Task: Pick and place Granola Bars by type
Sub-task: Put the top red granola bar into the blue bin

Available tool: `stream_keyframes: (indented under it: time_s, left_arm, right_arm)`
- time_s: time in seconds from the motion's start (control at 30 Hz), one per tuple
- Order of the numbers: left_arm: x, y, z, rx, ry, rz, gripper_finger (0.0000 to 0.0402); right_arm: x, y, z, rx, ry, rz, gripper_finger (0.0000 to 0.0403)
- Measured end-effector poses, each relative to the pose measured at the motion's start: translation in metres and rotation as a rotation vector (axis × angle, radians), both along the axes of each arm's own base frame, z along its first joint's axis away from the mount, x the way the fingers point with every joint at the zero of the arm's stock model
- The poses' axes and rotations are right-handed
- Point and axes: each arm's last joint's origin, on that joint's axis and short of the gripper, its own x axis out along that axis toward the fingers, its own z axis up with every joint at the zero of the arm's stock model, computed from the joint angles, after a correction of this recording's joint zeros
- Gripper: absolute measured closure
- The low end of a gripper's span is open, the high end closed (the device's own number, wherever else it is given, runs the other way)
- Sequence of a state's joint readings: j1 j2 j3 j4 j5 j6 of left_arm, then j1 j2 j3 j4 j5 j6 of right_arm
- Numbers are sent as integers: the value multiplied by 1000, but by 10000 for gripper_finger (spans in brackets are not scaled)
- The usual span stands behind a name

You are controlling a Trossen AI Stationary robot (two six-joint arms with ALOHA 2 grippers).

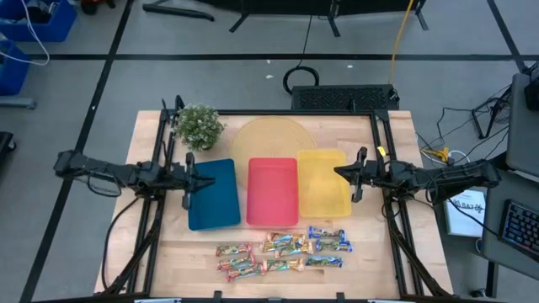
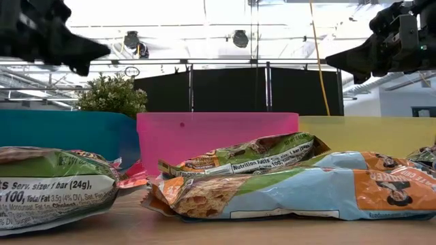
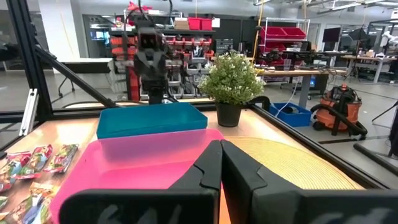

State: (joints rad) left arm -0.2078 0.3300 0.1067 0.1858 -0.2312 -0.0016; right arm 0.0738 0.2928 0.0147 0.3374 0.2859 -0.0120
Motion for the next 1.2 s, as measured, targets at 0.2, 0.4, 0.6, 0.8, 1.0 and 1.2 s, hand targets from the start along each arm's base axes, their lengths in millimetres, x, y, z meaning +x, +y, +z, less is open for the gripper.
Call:
stream_keyframes:
  time_s: [0.2,0.4,0.6,0.8,1.0,1.2]
  left_arm:
    - [12,-16,18,32,60,123,350]
    - [39,-37,45,160,303,140,334]
    - [77,-66,90,179,441,98,265]
    - [112,-112,95,79,742,-126,198]
    - [142,-155,81,-115,932,-149,179]
    - [153,-183,54,-151,1026,-141,179]
  right_arm:
    - [0,0,-3,6,26,1,403]
    - [0,0,-2,-15,27,0,403]
    - [0,0,-1,-1,14,0,403]
    - [0,0,0,-1,5,-2,403]
    - [0,0,-1,31,-1,-1,403]
    - [0,0,-1,26,0,-1,403]
